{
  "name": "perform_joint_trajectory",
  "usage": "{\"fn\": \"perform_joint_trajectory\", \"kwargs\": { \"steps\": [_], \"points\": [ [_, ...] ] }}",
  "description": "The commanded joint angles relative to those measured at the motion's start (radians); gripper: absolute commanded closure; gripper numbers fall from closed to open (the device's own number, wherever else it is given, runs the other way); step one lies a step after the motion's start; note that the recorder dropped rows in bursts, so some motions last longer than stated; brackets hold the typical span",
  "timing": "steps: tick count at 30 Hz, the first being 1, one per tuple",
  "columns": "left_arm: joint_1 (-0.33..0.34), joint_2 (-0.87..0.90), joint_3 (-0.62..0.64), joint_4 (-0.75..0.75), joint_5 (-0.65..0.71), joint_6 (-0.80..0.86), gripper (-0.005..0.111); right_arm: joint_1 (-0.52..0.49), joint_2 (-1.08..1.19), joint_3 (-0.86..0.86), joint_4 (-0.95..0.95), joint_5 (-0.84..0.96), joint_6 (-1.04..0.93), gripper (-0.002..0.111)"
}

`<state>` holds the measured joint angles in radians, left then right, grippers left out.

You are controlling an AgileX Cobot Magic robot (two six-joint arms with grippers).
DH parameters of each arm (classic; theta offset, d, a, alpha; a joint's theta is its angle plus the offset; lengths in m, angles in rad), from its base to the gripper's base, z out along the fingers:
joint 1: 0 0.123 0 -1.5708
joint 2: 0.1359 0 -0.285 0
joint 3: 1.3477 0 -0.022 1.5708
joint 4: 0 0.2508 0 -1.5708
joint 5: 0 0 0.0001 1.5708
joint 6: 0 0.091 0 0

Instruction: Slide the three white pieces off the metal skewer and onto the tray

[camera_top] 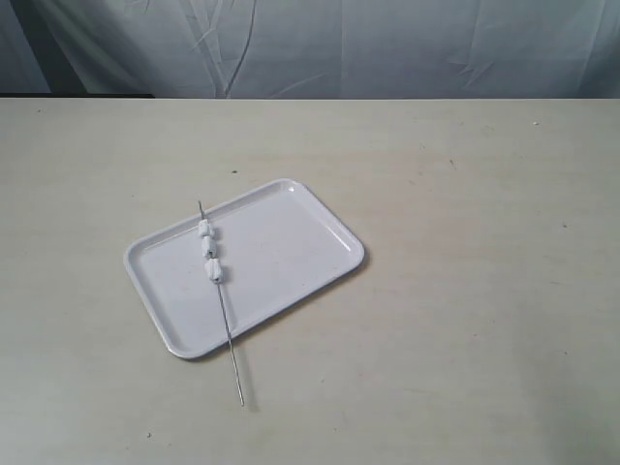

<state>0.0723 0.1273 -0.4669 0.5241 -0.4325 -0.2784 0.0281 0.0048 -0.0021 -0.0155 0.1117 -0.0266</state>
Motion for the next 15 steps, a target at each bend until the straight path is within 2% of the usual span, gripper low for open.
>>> {"fn": "perform_joint_trajectory", "kwargs": {
  "steps": [1,6,10,13,15],
  "points": [
    [0.004,0.128,-0.056,0.210,0.409,-0.316,0.107,0.003,-0.005,0.002,0.002,-0.327,0.001,0.109],
    [0.004,0.244,-0.062,0.206,0.604,-0.294,0.107,0.003,-0.005,0.002,0.002,-0.557,0.001,0.109],
    [0.004,0.308,-0.062,0.168,0.684,-0.260,0.107,0.003,-0.005,0.002,0.002,-0.764,0.001,0.109],
    [0.004,0.356,-0.062,0.029,0.760,-0.151,0.107,0.003,-0.005,0.002,0.000,-0.867,0.001,0.109],
    [0.004,0.401,-0.062,-0.168,0.860,0.030,0.107,0.003,-0.005,0.002,0.000,-0.909,0.003,0.109]
  ]
}}
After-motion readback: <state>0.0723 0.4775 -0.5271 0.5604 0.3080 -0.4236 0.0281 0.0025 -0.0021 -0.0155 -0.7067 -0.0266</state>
